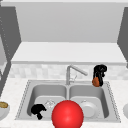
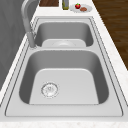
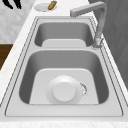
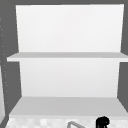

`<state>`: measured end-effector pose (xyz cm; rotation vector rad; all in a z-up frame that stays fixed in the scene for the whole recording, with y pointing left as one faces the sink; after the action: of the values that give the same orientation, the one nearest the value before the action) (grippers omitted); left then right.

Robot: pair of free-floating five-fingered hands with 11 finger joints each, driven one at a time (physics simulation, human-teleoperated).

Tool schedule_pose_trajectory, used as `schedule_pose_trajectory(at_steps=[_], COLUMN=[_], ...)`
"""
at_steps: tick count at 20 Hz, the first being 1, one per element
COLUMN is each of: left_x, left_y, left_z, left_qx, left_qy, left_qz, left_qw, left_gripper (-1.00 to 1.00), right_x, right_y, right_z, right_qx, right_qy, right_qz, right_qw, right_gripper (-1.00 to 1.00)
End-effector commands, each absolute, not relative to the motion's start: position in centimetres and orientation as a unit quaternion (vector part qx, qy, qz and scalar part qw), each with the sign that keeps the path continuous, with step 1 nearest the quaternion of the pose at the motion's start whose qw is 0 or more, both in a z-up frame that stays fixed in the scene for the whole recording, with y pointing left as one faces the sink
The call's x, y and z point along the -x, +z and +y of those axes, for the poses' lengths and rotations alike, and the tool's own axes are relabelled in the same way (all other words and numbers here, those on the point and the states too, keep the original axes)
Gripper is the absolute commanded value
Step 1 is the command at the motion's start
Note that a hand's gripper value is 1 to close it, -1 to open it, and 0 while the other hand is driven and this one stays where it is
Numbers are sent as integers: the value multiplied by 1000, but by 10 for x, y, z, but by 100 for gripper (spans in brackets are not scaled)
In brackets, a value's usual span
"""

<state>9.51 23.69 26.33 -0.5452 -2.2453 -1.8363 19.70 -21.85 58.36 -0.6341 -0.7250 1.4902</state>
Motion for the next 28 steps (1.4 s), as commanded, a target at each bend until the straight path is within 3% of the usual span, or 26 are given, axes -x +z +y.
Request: schedule_pose_trajectory(at_steps=[1,8,28], left_x=[-95,-95,-95], left_y=[263,263,263], left_z=[237,237,237], left_qx=[184,184,184], left_qy=[-619,-619,-619], left_qz=[-757,-757,-757], left_qw=[95,95,95], left_gripper=[0,0,0], right_x=[-186,-173,-304], right_y=[562,504,331], right_z=[-228,-229,-209], right_qx=[275,298,289], right_qy=[650,646,646], right_qz=[-319,-314,-289], right_qw=[632,629,645], right_gripper=[100,100,100])
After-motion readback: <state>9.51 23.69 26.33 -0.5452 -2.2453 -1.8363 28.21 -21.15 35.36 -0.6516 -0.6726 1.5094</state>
